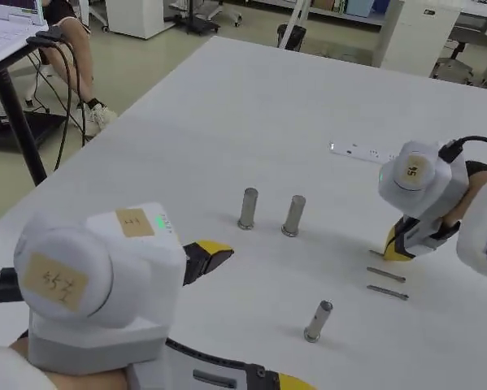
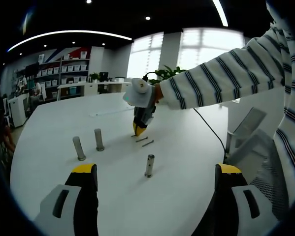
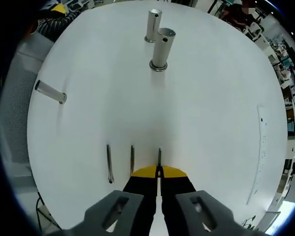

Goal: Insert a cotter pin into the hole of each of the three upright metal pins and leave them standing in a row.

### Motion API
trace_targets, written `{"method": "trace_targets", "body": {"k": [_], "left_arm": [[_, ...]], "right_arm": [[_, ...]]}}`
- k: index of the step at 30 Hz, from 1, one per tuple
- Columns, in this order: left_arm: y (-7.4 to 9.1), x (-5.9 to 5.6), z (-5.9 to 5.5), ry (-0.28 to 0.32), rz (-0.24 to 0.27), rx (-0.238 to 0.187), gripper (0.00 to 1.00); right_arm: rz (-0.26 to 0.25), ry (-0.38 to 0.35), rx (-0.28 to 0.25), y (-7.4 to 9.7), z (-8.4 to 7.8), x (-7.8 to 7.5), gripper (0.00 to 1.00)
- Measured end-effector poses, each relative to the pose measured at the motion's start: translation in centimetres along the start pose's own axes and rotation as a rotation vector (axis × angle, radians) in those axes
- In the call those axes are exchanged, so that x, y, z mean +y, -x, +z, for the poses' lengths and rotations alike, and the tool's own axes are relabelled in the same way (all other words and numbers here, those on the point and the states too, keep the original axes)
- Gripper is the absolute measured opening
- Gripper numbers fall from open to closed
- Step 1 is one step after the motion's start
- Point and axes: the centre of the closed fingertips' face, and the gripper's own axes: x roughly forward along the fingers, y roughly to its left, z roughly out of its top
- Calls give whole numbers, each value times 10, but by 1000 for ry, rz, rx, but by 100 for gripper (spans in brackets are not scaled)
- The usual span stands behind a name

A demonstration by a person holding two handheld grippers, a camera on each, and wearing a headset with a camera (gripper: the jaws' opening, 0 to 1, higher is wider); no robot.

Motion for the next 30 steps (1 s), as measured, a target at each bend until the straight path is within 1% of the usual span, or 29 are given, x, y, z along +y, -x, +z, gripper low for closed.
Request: {"method": "trace_targets", "body": {"k": [2, 5, 7, 9, 10, 11, 12, 14, 16, 17, 20, 22, 25, 29, 30], "left_arm": [[0, -1, 1, -2, -3, -2, 98], [0, -2, 3, -3, -7, -4, 98], [-1, -3, 3, -1, -12, -6, 97], [-2, -3, 4, 0, -15, -5, 97], [-2, -3, 6, 3, -17, -9, 97], [-1, -3, 8, 5, -17, -17, 97], [-1, -2, 13, 12, -14, -32, 97], [0, -1, 19, 11, -17, -46, 96], [-1, -1, 23, 5, -22, -51, 95], [-1, -1, 24, 3, -24, -51, 95], [-1, 0, 25, -3, -30, -45, 94], [-1, -1, 25, 1, -41, -41, 92], [-2, -1, 25, 10, -46, -36, 92], [-2, 1, 24, 15, -51, -31, 90], [-3, 1, 24, 18, -52, -31, 89]], "right_arm": [[-13, -10, -3, 5, -1, -2, 0], [-28, -29, -53, 17, 5, -2, 0], [-46, -24, -71, 25, 8, -2, 0], [-60, -6, -66, 32, 7, 0, 0], [-78, 6, -62, 37, 6, 0, 0], [-86, 8, -69, 41, 6, 1, 0], [-95, 15, -80, 46, 8, 4, 0], [-115, 46, -96, 54, 12, 7, 0], [-144, 86, -88, 62, 14, 10, 0], [-154, 105, -81, 65, 14, 11, 0], [-168, 119, -108, 73, 19, 20, 0], [-191, 144, -117, 79, 21, 23, 0], [-210, 144, -140, 86, 23, 29, 0], [-254, 125, -194, 97, 28, 38, 0], [-274, 126, -207, 100, 30, 40, 0]]}}
